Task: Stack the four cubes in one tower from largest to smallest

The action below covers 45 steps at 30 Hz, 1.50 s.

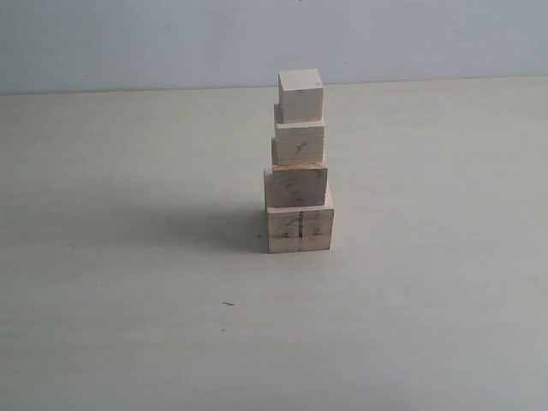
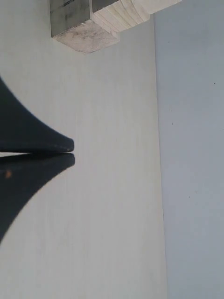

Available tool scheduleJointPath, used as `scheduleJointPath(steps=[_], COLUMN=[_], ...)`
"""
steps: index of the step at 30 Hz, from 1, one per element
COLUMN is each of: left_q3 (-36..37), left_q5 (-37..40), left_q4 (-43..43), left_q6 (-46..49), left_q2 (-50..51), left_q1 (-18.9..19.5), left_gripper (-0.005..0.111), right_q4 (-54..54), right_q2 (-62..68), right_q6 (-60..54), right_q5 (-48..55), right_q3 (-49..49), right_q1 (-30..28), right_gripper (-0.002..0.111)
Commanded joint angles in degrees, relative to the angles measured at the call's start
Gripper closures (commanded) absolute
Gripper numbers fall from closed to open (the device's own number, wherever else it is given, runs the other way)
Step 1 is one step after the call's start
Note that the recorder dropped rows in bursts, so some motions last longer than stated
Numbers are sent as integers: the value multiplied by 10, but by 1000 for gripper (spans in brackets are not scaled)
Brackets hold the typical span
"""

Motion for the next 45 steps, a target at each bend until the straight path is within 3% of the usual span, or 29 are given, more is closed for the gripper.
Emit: scheduleJointPath(steps=[1,6,8,9,12,13,17,45], left_q3=[0,0,0,0,0,0,0,0], left_q5=[-2,67,95,86,50,37,95,108], left_q4=[1,49,69,70,98,58,-75,-88], left_q6=[0,7,94,108,265,394,542,530], left_q2=[-3,-3,-3,-3,-7,-15,-28,-25], left_q1=[-2,-2,-2,-1,-1,-1,-1,-1], left_gripper=[107,107,107,107,107,107,107,107], right_q4=[-3,-3,-3,-3,-3,-3,-3,-3], right_q2=[-3,-3,-3,-3,-3,-3,-3,-3], right_q6=[-4,-4,-4,-4,-4,-4,-4,-3], right_q5=[-2,-2,-2,-2,-2,-2,-2,-2], right_q3=[1,1,1,1,1,1,1,1], right_q1=[-3,-3,-3,-3,-3,-3,-3,-3], right_gripper=[108,108,108,108,108,108,108,108])
